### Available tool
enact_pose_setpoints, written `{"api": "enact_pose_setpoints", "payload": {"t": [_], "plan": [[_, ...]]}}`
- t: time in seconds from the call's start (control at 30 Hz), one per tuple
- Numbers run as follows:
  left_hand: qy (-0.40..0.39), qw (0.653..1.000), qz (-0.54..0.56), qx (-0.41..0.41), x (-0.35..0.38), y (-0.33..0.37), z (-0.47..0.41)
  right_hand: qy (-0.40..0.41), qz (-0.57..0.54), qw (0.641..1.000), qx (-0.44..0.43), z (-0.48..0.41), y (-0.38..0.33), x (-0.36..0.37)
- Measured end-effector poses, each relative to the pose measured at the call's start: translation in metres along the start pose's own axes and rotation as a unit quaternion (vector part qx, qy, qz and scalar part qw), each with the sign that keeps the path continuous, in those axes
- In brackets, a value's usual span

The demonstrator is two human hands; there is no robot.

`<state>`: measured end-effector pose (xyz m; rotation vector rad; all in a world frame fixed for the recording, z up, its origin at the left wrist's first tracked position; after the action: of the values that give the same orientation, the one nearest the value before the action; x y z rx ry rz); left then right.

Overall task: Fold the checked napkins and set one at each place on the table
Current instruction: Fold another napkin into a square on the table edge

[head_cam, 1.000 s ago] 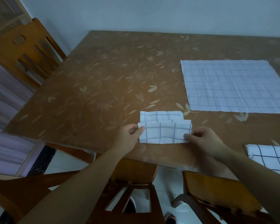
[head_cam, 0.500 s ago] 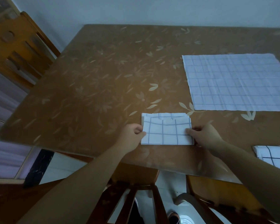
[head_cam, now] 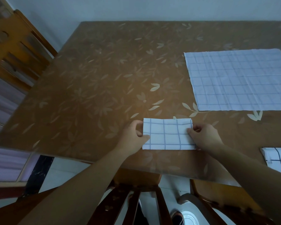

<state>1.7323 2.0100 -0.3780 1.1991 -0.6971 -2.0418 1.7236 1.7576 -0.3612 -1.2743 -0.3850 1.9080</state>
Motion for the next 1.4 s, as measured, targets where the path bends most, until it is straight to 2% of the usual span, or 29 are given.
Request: {"api": "enact_pose_setpoints", "payload": {"t": [0.17, 0.27, 0.33, 0.43, 0.57, 0.63, 0.7, 0.8, 0.87, 0.93, 1.0, 1.23, 1.4], "plan": [[0.024, 0.986, -0.159, 0.032, 0.006, 0.007, 0.004, 0.005, 0.016, 1.000, -0.003, -0.001, -0.002, -0.001], [0.072, 0.953, -0.287, 0.064, 0.012, 0.018, 0.009, 0.004, 0.033, 0.999, -0.007, -0.005, 0.000, 0.001], [0.104, 0.929, -0.329, 0.134, 0.024, 0.026, 0.012, 0.009, 0.039, 0.999, -0.010, -0.006, 0.001, 0.002], [0.056, 0.905, -0.369, 0.205, 0.052, 0.034, 0.010, 0.023, 0.053, 0.998, -0.016, -0.008, 0.002, 0.005], [-0.031, 0.895, -0.416, 0.157, 0.073, 0.029, -0.002, 0.020, 0.108, 0.994, -0.009, -0.008, 0.001, 0.005], [-0.033, 0.896, -0.416, 0.155, 0.075, 0.026, -0.003, 0.031, 0.244, 0.968, -0.050, -0.003, -0.002, 0.002], [-0.031, 0.896, -0.414, 0.156, 0.075, 0.025, -0.003, 0.069, 0.337, 0.926, -0.154, 0.005, -0.002, 0.005], [-0.032, 0.888, -0.435, 0.148, 0.076, 0.026, -0.002, 0.098, 0.362, 0.880, -0.293, 0.022, -0.010, 0.029], [-0.037, 0.873, -0.465, 0.144, 0.077, 0.023, -0.002, 0.045, 0.349, 0.879, -0.322, 0.027, -0.014, 0.053], [-0.041, 0.862, -0.484, 0.147, 0.076, 0.021, -0.003, -0.028, 0.289, 0.911, -0.293, 0.027, -0.014, 0.067], [-0.048, 0.869, -0.471, 0.142, 0.076, 0.022, -0.005, -0.053, 0.254, 0.930, -0.259, 0.021, -0.006, 0.068], [-0.006, 0.907, -0.405, 0.116, 0.067, 0.016, -0.004, -0.017, 0.378, 0.905, -0.196, 0.001, 0.030, 0.039], [-0.007, 0.897, -0.436, 0.072, 0.035, -0.004, -0.001, -0.036, 0.420, 0.889, -0.180, -0.004, 0.037, 0.021]]}}
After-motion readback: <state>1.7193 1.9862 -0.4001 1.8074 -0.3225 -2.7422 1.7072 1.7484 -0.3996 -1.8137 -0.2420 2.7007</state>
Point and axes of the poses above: each hand's wrist, its own z-axis away from the middle knuckle, its own x-axis out of the palm, y = z × x, the point moved 1 cm from there along -z, towards the middle knuckle, and after that the axes turned 6 degrees about -y, right-handed, at the moved point
